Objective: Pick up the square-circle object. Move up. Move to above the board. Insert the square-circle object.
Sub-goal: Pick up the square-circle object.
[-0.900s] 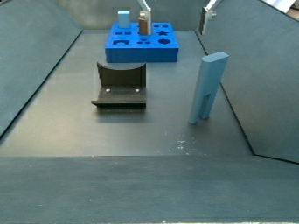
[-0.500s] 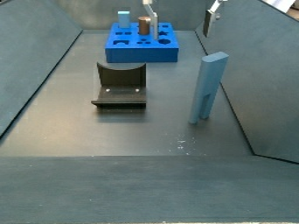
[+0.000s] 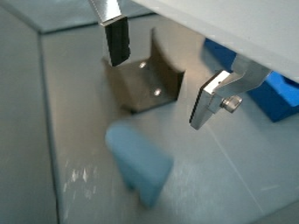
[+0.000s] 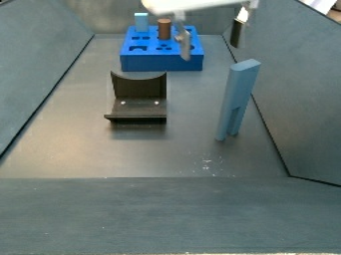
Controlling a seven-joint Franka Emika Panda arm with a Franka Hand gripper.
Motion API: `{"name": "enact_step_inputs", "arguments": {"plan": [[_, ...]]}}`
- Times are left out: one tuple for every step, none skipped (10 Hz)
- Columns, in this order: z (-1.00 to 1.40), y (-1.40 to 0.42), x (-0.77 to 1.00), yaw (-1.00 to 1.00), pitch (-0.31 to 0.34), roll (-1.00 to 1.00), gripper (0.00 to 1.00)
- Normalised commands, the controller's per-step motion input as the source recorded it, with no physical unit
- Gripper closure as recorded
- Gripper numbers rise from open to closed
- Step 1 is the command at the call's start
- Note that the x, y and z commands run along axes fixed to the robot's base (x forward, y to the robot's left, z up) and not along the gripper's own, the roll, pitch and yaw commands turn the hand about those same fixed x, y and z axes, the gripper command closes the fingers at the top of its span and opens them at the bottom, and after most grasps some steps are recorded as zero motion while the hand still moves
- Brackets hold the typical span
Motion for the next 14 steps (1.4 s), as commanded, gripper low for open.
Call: {"name": "enact_step_inputs", "arguments": {"plan": [[-0.24, 0.31, -0.68, 0.47, -0.066, 0.01, 0.00], [-0.20, 0.09, -0.65, 0.54, -0.079, 0.06, 0.00], [-0.14, 0.02, -0.52, 0.66, -0.069, 0.05, 0.00], [-0.08, 0.11, -0.47, 0.64, -0.050, 0.05, 0.00], [-0.08, 0.15, -0.15, 0.38, -0.020, 0.01, 0.00], [-0.07, 0.09, 0.17, 0.04, 0.000, 0.00, 0.00], [-0.08, 0.06, 0.43, 0.00, 0.000, -0.01, 0.00], [-0.12, 0.08, 0.41, 0.00, 0.000, -0.02, 0.00], [-0.21, 0.14, 0.18, 0.00, 0.000, 0.00, 0.00], [-0.27, 0.14, 0.10, 0.00, 0.000, 0.00, 0.00], [-0.27, 0.16, 0.00, 0.01, 0.000, 0.00, 0.00], [-0.19, 0.10, 0.00, 0.00, 0.000, 0.00, 0.00], [-0.17, 0.10, 0.00, 0.00, 0.000, 0.00, 0.00], [-0.16, 0.03, 0.00, 0.00, 0.000, -0.01, 0.00]]}}
